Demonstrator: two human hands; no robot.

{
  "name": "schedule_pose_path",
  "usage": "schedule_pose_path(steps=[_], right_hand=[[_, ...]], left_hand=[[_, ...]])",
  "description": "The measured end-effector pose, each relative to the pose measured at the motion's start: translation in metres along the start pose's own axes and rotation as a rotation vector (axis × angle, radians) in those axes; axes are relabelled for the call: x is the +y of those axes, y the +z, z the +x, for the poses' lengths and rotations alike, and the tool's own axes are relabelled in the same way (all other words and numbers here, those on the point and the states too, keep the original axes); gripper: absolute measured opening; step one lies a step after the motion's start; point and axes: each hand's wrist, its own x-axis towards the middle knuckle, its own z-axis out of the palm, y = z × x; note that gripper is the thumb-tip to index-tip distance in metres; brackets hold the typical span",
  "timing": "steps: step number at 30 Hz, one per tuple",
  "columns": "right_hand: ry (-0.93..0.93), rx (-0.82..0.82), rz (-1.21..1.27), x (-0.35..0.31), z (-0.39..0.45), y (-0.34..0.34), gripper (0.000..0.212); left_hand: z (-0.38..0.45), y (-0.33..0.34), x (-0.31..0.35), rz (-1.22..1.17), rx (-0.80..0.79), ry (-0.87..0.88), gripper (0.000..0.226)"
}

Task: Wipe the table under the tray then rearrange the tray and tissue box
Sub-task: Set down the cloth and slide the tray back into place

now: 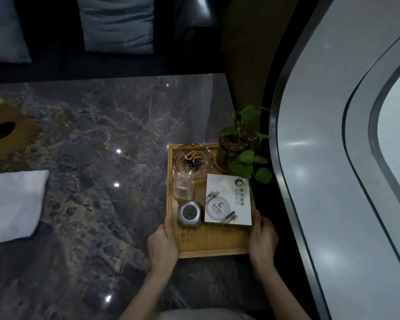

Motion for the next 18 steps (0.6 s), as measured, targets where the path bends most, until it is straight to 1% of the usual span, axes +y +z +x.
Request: schedule_pose_path(steps=[4, 7, 9, 11, 14, 18], right_hand=[[0.004, -0.018, -0.017, 0.002, 0.002, 0.001, 0.042], [-0.028, -0.052, -0.073, -0.001, 0.0, -0.003, 0.035], [-0.079, -0.079, -0.159, -0.002, -0.004, -0.007, 0.029], [-0.148, -0.081, -0.29, -0.002, -0.008, -0.01, 0.026], [-0.183, -0.057, -0.475, -0.003, -0.009, -0.012, 0.024], [-0.199, -0.06, -0.564, -0.008, -0.01, -0.01, 0.021]], left_hand=[[0.002, 0.002, -0.002, 0.027, -0.028, -0.006, 0.049], [0.004, 0.002, -0.005, 0.088, -0.075, -0.021, 0.046], [0.007, -0.001, -0.007, 0.176, -0.154, -0.001, 0.045], [0.012, -0.005, -0.007, 0.31, -0.225, 0.049, 0.05], [0.019, -0.009, -0.002, 0.505, -0.269, 0.114, 0.056], [0.019, -0.012, 0.002, 0.584, -0.302, 0.131, 0.056]])
